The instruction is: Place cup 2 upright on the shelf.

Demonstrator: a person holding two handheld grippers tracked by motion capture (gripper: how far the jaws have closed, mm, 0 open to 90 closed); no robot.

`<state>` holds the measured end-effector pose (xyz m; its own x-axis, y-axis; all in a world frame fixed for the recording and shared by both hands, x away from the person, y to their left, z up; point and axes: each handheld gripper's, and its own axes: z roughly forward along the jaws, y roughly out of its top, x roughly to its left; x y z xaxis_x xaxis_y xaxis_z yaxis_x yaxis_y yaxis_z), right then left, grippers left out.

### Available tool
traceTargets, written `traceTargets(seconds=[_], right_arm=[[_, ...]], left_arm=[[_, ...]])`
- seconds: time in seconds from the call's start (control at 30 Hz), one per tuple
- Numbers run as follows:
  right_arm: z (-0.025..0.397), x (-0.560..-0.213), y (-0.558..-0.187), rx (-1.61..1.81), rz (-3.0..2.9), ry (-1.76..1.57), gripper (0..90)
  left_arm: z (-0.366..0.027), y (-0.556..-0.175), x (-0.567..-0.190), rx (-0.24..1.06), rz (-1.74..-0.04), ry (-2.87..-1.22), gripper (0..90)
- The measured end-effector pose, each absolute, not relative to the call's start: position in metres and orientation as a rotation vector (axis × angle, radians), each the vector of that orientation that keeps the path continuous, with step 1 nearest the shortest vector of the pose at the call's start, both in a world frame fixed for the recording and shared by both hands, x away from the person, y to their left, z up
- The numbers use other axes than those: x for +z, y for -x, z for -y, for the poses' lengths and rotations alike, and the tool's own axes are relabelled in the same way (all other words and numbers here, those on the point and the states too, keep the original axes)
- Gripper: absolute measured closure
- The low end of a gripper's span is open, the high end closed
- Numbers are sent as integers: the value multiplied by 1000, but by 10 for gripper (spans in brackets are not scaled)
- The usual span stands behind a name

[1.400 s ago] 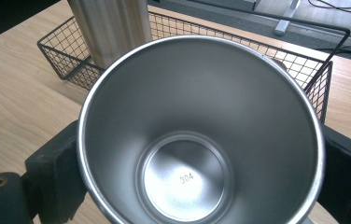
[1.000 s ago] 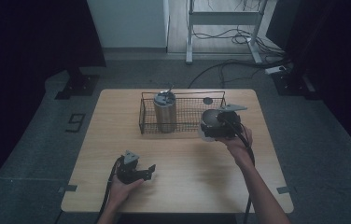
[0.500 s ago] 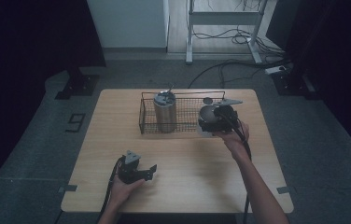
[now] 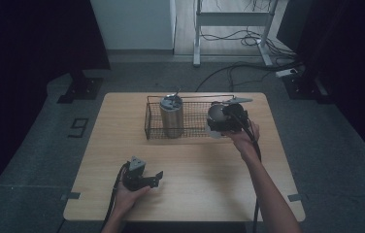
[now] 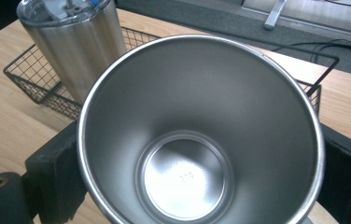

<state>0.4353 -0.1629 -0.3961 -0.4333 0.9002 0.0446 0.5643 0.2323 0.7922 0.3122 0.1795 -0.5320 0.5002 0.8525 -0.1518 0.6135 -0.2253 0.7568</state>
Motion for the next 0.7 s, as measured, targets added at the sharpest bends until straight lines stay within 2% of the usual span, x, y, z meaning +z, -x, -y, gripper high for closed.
traceTargets(seconds=[0.7], right_arm=[[162,-388,-463,1030,-2074,-1372,67]], left_arm=[[-184,-312,-531,363,-1208,-1932,142]])
